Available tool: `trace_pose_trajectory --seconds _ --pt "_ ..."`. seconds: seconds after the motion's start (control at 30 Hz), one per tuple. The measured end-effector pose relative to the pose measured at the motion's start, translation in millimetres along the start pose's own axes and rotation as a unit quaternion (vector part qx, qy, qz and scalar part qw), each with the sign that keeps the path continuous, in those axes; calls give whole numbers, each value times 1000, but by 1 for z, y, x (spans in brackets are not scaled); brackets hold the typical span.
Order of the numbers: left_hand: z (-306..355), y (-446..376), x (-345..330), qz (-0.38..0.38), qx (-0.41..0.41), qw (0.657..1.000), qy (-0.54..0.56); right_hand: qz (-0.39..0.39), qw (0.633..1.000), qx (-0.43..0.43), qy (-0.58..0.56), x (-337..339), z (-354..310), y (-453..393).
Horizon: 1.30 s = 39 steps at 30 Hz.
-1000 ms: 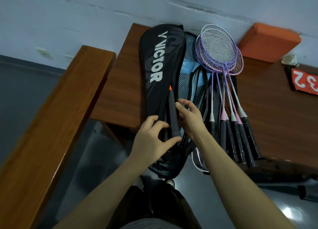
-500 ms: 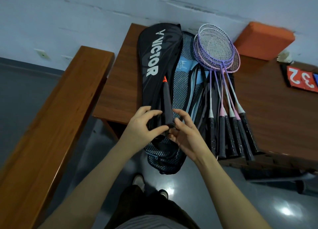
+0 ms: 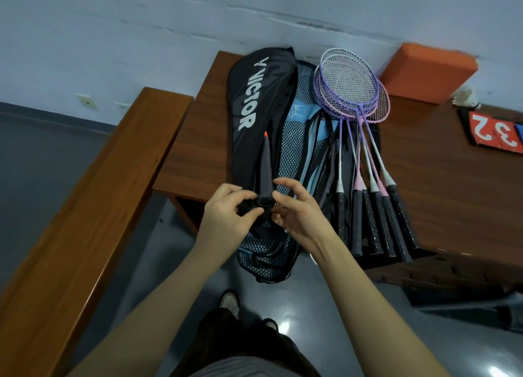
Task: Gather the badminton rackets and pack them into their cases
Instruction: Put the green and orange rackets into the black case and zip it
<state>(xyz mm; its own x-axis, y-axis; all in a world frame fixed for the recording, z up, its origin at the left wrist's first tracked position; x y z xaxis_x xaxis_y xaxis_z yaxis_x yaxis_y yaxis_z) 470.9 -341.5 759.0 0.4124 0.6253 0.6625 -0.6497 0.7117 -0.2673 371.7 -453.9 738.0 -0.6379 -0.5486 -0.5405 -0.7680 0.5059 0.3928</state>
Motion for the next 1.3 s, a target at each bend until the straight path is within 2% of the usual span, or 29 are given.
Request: trace_pose_trajectory --seconds 0.13,0.23,0.37,0.5,0.57,0.7,0.8,0.9,1.07,1.23,1.3 --pt "7 4 2 15 5 999 34 12 1000 6 7 -1 -3 -1" --pt "10 5 5 -2 28 997 78 17 999 13 31 -1 -5 0" --pt "15 13 -2 -13 8 999 52 23 998 20 59 4 0 5" --pt "5 24 -21 -82 20 996 24 59 997 30 45 18 0 12" --pt "2 29 -34 -123 20 992 26 89 992 28 82 28 0 15" --pt "1 32 -58 -185 -12 983 -2 153 969 43 186 52 -2 19" --pt "8 27 -72 -217 -4 976 5 187 951 70 237 75 -6 20" --pt "13 19 -84 -216 -45 974 -60 211 909 81 349 93 -11 23" --pt "14 0 -101 -237 -75 957 -151 205 850 31 485 112 3 15" --pt "-6 -37 -104 -237 -110 946 -192 228 812 57 535 110 -3 -18" --pt "-22 -62 -104 -235 -107 946 -198 242 809 69 531 105 -13 -42"
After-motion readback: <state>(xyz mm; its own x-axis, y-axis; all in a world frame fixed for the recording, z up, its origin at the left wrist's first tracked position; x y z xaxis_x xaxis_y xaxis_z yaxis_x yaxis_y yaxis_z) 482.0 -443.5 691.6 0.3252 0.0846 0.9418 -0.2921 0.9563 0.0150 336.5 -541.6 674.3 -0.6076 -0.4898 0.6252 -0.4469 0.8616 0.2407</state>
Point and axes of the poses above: each hand's wrist, its own y-axis away from the middle knuckle, its own x-axis out of the back of the hand, z = x × y, the point moved 4 cm from there along -y, towards the middle knuckle, and after that the axes turned 8 degrees about -y, right-handed, at the moved point
